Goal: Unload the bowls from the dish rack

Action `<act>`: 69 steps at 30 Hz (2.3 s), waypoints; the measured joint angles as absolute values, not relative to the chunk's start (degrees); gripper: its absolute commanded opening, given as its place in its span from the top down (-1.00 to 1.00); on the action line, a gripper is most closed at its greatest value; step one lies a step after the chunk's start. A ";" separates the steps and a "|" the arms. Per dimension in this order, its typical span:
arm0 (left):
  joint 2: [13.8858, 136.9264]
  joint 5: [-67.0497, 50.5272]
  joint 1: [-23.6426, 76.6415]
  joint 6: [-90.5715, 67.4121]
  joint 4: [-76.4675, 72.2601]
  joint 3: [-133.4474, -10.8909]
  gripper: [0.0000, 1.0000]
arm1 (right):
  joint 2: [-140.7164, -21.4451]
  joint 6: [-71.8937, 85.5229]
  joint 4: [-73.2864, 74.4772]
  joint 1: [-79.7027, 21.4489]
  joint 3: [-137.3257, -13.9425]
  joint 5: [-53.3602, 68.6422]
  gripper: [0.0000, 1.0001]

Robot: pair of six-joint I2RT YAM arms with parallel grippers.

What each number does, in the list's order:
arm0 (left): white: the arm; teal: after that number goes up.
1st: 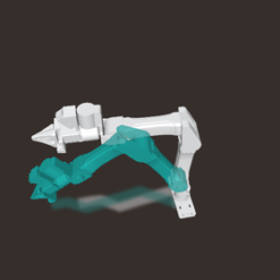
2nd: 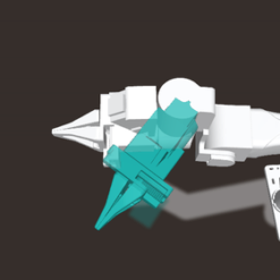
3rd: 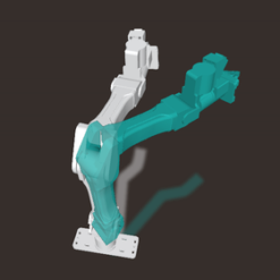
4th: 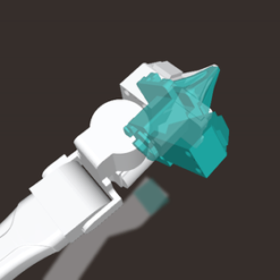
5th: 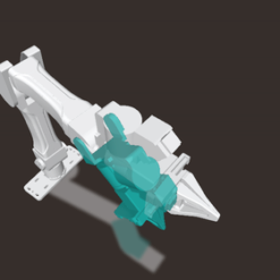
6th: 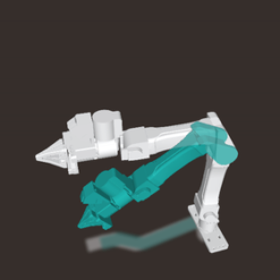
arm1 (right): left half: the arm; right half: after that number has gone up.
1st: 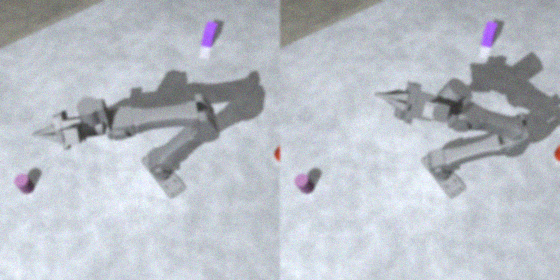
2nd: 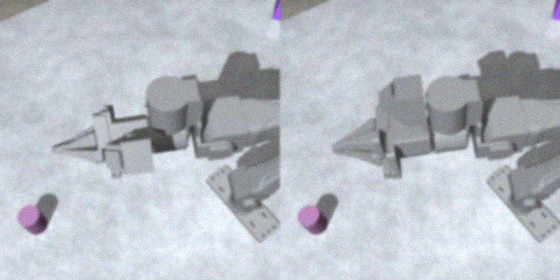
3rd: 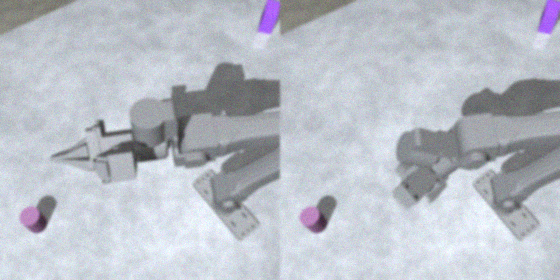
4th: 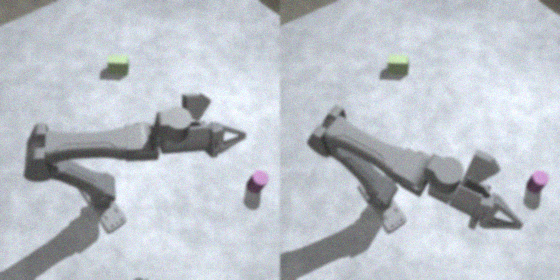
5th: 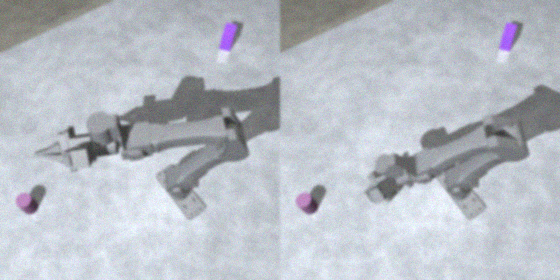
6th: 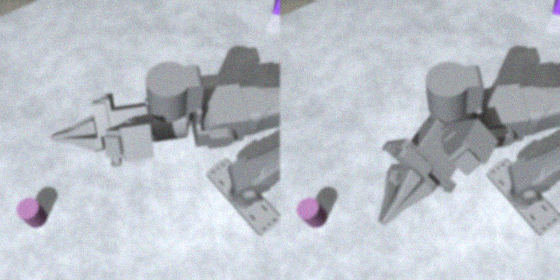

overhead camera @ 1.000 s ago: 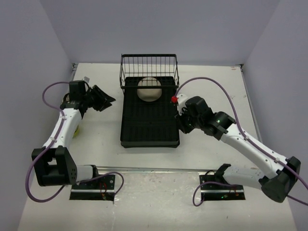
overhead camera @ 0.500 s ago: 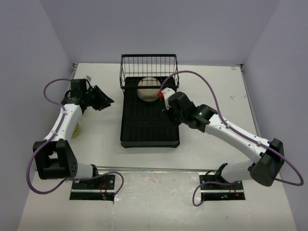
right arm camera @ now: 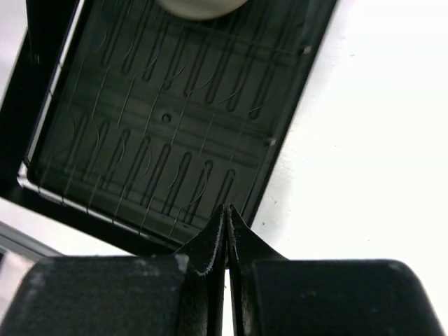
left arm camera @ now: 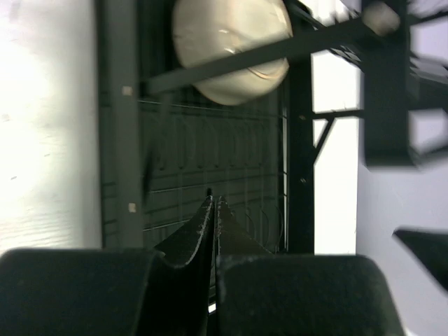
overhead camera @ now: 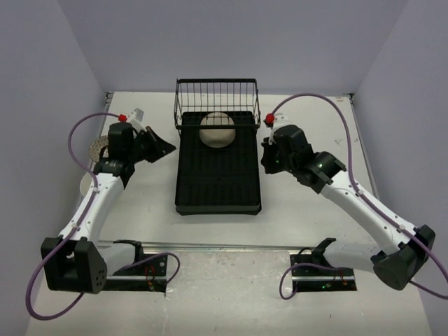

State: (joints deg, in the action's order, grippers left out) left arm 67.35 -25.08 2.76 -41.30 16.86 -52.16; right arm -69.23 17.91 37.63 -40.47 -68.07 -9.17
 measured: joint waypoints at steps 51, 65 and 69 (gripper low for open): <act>97.89 60.38 67.20 20.86 16.84 -59.61 1.00 | -53.08 21.12 38.22 -27.33 -64.36 2.57 1.00; 102.83 55.16 62.72 45.43 -12.29 -52.58 1.00 | -53.43 19.77 41.15 -26.94 -65.58 4.05 1.00; 100.90 52.88 59.00 49.63 -17.96 -50.02 1.00 | -54.15 18.79 41.63 -26.61 -67.11 4.08 1.00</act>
State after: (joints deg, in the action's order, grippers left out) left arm 100.90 52.88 59.00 49.63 -17.96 -50.02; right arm -54.15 18.79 41.63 -26.61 -67.11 4.08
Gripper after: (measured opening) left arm 0.002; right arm 0.003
